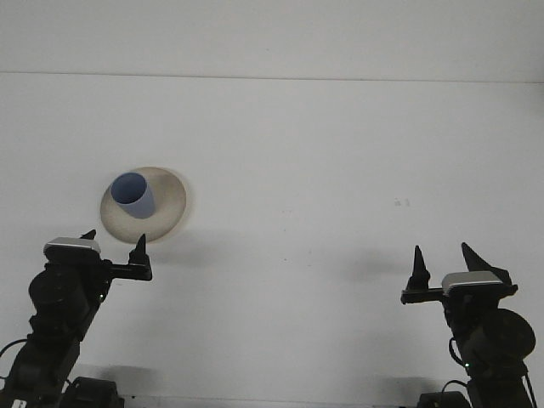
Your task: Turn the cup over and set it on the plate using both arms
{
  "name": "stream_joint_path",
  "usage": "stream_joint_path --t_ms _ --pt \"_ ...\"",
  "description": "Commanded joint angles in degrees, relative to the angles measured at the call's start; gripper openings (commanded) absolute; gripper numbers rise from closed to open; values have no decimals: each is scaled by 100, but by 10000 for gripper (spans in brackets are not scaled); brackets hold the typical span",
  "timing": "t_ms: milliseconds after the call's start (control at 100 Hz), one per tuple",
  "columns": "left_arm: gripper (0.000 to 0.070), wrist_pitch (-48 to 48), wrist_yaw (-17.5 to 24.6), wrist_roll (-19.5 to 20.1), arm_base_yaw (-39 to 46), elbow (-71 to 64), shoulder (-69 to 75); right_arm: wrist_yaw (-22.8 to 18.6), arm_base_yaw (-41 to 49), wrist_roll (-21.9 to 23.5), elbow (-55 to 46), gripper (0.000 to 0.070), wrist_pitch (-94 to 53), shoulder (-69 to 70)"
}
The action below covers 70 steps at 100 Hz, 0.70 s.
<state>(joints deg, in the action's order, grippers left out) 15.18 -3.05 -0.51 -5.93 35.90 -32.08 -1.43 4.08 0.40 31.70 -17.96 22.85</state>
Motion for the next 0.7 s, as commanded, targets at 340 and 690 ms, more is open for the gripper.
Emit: stream_joint_path --t_ms 340,690 --pt "599 -111 2 96 -20 42 258 -11 9 94 48 543 37 7" --pt "9 -111 2 94 -20 42 258 -7 9 90 48 0 37 7"
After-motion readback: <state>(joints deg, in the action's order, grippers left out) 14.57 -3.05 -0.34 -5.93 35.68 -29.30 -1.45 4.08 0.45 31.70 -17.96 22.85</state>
